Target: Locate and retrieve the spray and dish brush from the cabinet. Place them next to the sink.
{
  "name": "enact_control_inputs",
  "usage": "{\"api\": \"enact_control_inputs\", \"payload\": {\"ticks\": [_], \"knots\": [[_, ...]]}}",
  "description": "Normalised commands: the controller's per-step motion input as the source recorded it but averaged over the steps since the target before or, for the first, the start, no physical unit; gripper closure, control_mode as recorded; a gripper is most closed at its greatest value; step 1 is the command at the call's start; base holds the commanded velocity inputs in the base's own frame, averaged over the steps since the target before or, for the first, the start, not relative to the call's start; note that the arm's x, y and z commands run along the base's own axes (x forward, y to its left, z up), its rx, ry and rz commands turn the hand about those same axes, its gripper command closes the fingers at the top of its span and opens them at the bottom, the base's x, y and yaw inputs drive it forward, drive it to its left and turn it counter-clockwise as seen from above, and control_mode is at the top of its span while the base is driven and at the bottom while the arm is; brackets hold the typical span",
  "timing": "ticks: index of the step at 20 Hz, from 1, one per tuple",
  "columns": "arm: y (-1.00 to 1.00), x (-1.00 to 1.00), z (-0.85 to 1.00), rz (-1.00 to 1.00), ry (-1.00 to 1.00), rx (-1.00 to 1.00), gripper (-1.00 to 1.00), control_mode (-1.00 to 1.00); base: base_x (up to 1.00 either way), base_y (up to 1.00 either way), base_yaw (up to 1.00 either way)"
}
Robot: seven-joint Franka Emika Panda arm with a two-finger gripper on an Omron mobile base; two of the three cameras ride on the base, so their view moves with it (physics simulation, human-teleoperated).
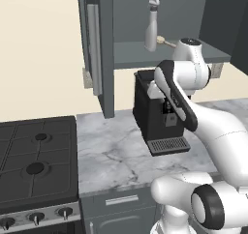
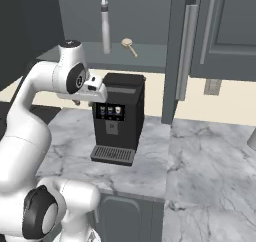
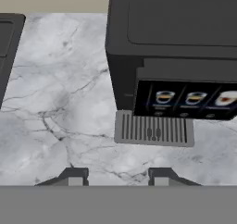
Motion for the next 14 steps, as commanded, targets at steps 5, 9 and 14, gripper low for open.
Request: {"api": "enact_control_inputs", "payload": {"ticks": [5,9,14], "knots": [[0.01,-0.02,0.01,-0.01,-0.05,-0.04,-1.0,-1.0,0.0,0.0,0.0],[0.0,-0.01,0.15,-0.03,-0.21,-0.11,-1.0,-1.0,0.0,0.0,0.0],[0.0,-0.05,0.2,-0.04,-0.21,-0.07,-1.0,-1.0,0.0,0.0,0.0]]}}
